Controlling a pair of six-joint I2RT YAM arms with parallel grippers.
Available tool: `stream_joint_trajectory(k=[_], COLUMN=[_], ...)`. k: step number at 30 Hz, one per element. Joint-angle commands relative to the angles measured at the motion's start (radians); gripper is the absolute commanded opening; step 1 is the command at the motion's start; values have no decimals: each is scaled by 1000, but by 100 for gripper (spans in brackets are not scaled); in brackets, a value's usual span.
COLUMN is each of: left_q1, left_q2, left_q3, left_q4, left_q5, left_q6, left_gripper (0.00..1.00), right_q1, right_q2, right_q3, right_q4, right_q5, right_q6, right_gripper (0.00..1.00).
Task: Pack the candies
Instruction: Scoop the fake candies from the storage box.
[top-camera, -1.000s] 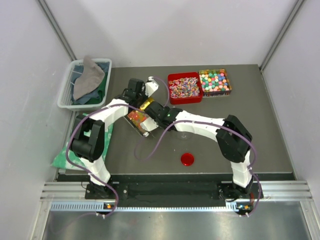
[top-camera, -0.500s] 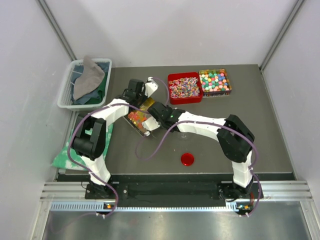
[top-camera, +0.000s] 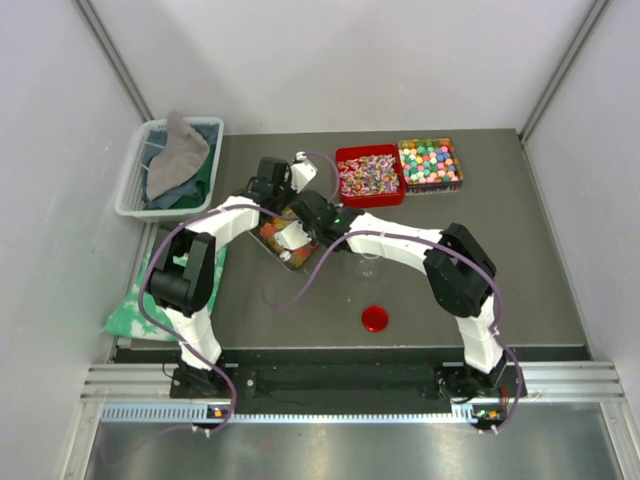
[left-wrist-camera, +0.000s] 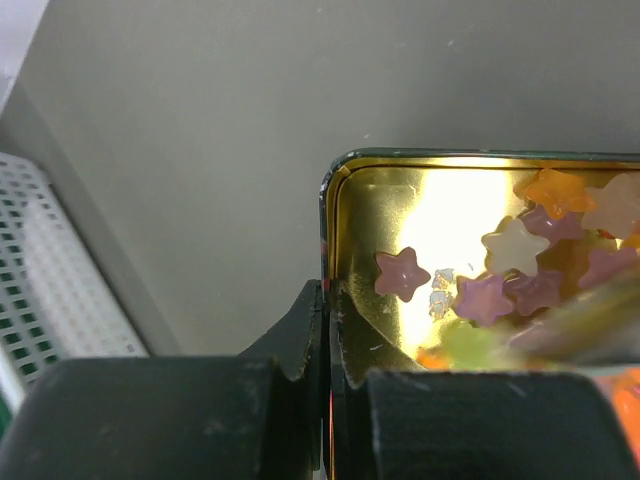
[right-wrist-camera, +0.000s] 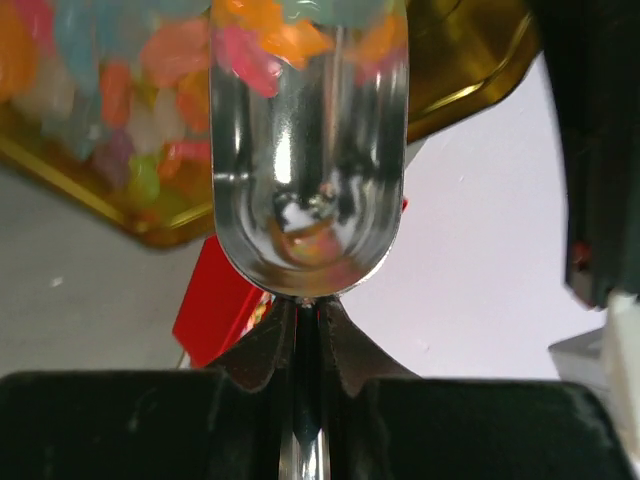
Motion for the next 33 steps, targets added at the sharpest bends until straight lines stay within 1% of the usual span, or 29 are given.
stream_joint_trajectory(k=[1, 2, 5, 17, 20, 22, 33], left_q1=[-44, -44, -46, -43, -41, -41, -35], left_q2=[19, 21, 25, 33, 33, 30, 13], left_q3=[34, 37, 44, 75, 81, 84, 78], left_q4=[55, 55, 55, 52, 52, 52, 46], left_q5=[109, 109, 109, 43, 32, 26, 6], left_q6=[-35, -36, -33, -2, 2, 2, 30], left_gripper=[0, 0, 0, 0, 0, 0, 0], right_q1=[3, 2, 3, 2, -4, -11, -76], right_q2=[53, 45, 48, -36, -41, -42, -85], right_q3=[-2, -48, -47, -159, -168, -174, -174], right_q4=[-32, -9, -47, -47, -21, 28, 38], right_q5=[-167, -157, -150, -64, -10, 31, 77], right_q6=[14, -10, -30, -101, -124, -153, -207], right_gripper=[0, 0, 0, 0, 0, 0, 0])
